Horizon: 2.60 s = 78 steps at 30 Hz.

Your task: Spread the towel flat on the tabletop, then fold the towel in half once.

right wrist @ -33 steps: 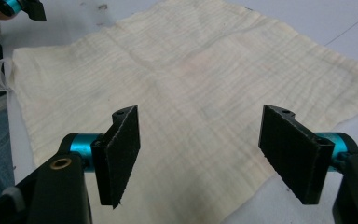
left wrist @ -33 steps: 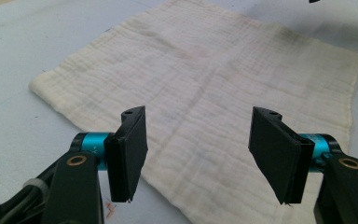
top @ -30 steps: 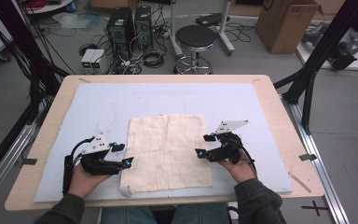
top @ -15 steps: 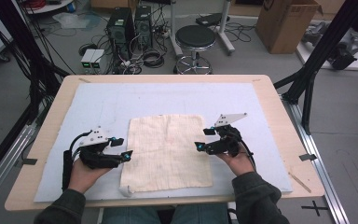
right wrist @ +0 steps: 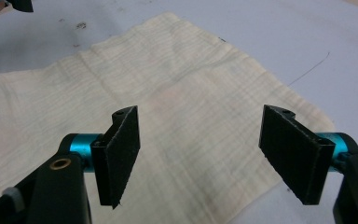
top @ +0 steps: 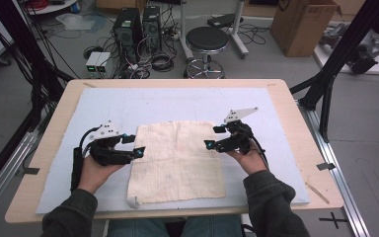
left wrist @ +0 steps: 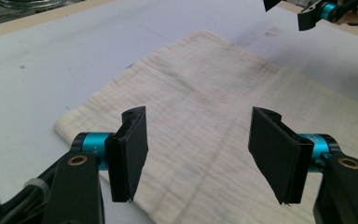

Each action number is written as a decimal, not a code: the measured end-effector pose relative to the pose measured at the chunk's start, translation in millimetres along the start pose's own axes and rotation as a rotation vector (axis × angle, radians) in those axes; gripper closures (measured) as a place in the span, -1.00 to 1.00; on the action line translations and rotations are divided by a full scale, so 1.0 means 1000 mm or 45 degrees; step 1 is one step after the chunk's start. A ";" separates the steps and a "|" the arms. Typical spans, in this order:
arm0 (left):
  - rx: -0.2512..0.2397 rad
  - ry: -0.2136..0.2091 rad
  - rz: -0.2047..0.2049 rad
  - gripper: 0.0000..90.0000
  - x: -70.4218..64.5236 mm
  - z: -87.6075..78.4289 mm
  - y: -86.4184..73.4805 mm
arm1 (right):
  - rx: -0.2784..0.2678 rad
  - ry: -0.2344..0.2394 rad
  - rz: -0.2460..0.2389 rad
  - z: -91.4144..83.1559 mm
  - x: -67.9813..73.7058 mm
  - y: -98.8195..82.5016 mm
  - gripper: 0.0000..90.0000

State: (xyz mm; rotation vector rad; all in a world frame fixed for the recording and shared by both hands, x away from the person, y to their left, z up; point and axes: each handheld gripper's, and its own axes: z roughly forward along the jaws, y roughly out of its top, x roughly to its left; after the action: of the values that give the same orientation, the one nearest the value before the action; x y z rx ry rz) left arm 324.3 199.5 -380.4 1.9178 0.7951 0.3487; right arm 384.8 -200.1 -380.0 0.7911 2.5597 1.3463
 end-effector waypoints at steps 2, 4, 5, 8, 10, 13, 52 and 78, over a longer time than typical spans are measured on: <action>-0.016 0.017 -0.019 -0.17 0.004 0.001 0.003 | 0.015 -0.002 0.000 0.003 -0.002 0.005 -0.37; -0.019 0.031 -0.031 -0.17 0.008 0.001 0.008 | 0.011 0.001 -0.003 0.005 -0.005 0.009 -0.37; -0.025 0.034 -0.039 -0.18 0.009 0.001 0.009 | 0.007 0.001 0.001 0.006 -0.007 0.012 -0.37; -0.038 0.040 -0.047 -0.18 0.011 0.000 0.012 | 0.010 -0.002 -0.004 0.009 -0.010 0.016 -0.37; -0.035 0.044 -0.040 -0.18 0.012 0.001 0.011 | 0.021 -0.003 -0.006 0.010 -0.010 0.018 -0.37; -0.031 0.048 -0.049 -0.18 0.014 0.004 0.011 | 0.023 0.001 -0.005 0.013 -0.012 0.021 -0.37; 0.187 0.331 -0.307 0.11 0.084 0.081 -0.006 | 0.214 -0.268 0.300 0.066 -0.088 -0.001 0.18; 0.143 0.370 -0.253 0.94 0.085 0.089 0.021 | 0.075 -0.256 0.338 0.042 -0.099 0.009 0.92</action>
State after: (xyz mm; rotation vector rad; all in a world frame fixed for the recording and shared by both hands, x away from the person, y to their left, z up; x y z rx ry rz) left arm 444.9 188.2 -411.7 1.8947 1.2098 0.4753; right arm 487.6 -216.4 -409.1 1.2463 2.4120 1.1892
